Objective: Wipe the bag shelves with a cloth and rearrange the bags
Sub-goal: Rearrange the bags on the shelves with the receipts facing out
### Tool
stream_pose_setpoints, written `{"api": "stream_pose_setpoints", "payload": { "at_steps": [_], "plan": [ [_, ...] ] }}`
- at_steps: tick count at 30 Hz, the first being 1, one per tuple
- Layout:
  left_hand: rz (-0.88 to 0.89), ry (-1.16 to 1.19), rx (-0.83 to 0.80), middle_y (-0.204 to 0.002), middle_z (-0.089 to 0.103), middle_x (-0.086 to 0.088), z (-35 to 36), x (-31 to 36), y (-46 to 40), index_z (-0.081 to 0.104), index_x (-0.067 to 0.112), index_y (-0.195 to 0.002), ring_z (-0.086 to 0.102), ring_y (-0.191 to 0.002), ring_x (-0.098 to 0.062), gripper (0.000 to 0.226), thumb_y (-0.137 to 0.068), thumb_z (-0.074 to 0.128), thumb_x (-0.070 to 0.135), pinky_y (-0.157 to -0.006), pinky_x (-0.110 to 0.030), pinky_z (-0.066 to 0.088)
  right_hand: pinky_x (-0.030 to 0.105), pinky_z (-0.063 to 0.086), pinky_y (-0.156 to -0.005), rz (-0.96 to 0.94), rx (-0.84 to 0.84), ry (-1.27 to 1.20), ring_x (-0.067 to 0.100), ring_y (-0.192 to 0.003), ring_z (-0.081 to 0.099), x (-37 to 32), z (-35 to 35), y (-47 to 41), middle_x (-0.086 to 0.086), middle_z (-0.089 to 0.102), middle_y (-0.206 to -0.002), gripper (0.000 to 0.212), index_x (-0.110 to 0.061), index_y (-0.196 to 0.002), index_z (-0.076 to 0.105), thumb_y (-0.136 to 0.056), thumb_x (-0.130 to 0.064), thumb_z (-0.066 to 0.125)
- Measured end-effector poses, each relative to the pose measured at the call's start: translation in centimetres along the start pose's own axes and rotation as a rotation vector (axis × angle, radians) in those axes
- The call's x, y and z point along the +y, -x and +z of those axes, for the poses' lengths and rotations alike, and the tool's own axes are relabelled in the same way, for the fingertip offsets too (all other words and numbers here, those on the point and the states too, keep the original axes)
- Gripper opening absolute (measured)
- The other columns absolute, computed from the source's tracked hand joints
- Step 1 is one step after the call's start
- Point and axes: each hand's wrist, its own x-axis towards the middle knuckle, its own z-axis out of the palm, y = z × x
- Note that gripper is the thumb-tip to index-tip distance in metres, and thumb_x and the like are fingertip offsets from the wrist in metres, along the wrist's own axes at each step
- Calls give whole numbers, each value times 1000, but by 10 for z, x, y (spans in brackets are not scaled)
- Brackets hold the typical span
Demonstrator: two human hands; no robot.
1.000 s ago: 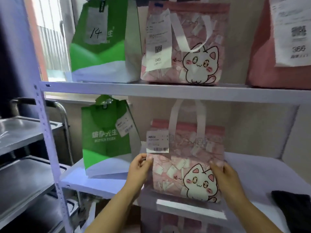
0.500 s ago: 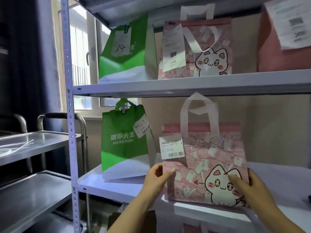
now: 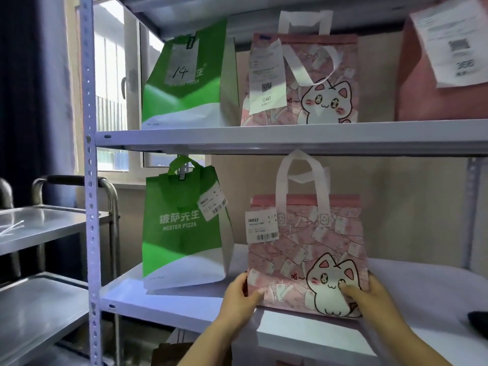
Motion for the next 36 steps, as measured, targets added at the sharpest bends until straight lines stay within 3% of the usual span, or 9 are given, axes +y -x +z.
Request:
{"api": "stream_pose_setpoints", "payload": {
  "at_steps": [6, 11, 13, 17, 21, 25, 28, 31, 36],
  "plan": [
    [-11, -76, 87, -94, 72, 11, 3, -5, -4, 62, 26, -102, 66, -88, -7, 29, -81, 61, 4, -81, -29, 55, 54, 52, -89, 44, -25, -45, 29, -96, 69, 8, 4, -6, 5, 74, -100, 27, -21, -107, 65, -87, -4, 61],
    [14, -62, 110, -97, 71, 10, 2, -6, 1, 60, 28, -104, 66, -90, -6, 39, -77, 60, 0, -84, -31, 55, 43, 56, -79, 40, -22, -35, 26, -91, 69, 1, 8, -4, 5, 74, -98, 26, -18, -107, 63, -87, -2, 58],
    [14, -30, 120, -110, 69, 8, -1, -4, 4, 58, 26, -115, 64, -100, -7, 47, -76, 63, -1, -92, -33, 53, 38, 55, -75, 24, -15, -18, 24, -92, 68, 0, 7, 0, 5, 72, -102, 28, -17, -114, 59, -88, -6, 60],
    [-4, -18, 158, -136, 50, 3, -7, 0, 15, 37, 15, -143, 47, -128, -15, 71, -81, 68, 4, -108, -33, 38, 36, 53, -82, -31, 18, 66, 20, -102, 63, -4, 1, 10, 4, 63, -118, 54, -22, -132, 43, -84, -20, 68],
    [62, -19, 141, -138, 49, 4, -10, 7, 34, 40, 19, -141, 46, -129, -14, 66, -83, 69, 9, -99, -22, 36, 36, 42, -94, -76, 15, 98, 20, -123, 50, -14, -10, 28, 3, 50, -137, 72, -25, -146, 27, -85, -31, 65],
    [124, 14, 117, -131, 55, 9, -11, 11, 60, 48, 27, -132, 50, -122, -6, 51, -86, 68, 16, -107, -26, 37, 44, 41, -101, -118, 1, 114, 18, -123, 49, -19, -24, 50, -3, 53, -134, 58, -28, -138, 41, -85, -35, 62],
    [157, 23, 58, -125, 58, 13, -9, 7, 81, 52, 31, -126, 53, -118, -2, 43, -88, 66, 17, -100, -24, 45, 45, 44, -102, -117, -15, 130, 12, -110, 57, -16, -32, 71, -15, 59, -111, 42, -28, -126, 52, -85, -30, 63],
    [179, 0, 9, -124, 60, 13, -8, -5, 103, 54, 33, -123, 56, -114, 1, 39, -89, 63, 18, -94, -18, 47, 40, 49, -96, -130, -68, 144, 12, -105, 62, -4, -40, 95, -10, 66, -107, 25, -39, -105, 63, -80, -36, 64],
    [95, -58, -79, -127, 61, 11, -6, -45, 135, 55, 36, -126, 55, -119, -4, 40, -87, 63, 27, -99, -30, 46, 36, 51, -94, -36, -192, 187, 7, -105, 64, 40, -49, 130, -9, 70, -109, 42, -38, -105, 66, -69, -59, 66]
  ]
}}
